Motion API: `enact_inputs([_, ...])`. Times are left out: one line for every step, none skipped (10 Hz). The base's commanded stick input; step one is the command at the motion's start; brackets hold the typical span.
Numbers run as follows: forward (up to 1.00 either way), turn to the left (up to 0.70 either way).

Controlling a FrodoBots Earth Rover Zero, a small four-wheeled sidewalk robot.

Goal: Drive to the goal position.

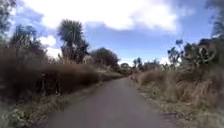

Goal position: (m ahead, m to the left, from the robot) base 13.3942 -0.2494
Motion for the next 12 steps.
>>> enact_inputs([0.85,0.00])
enact_inputs([0.85,0.00])
enact_inputs([0.85,0.00])
enact_inputs([0.85,0.00])
enact_inputs([0.85,0.00])
enact_inputs([0.85,0.00])
enact_inputs([0.85,0.00])
enact_inputs([0.85,0.00])
enact_inputs([0.85,0.00])
enact_inputs([0.85,0.00])
enact_inputs([0.85,0.00])
enact_inputs([0.85,-0.34])
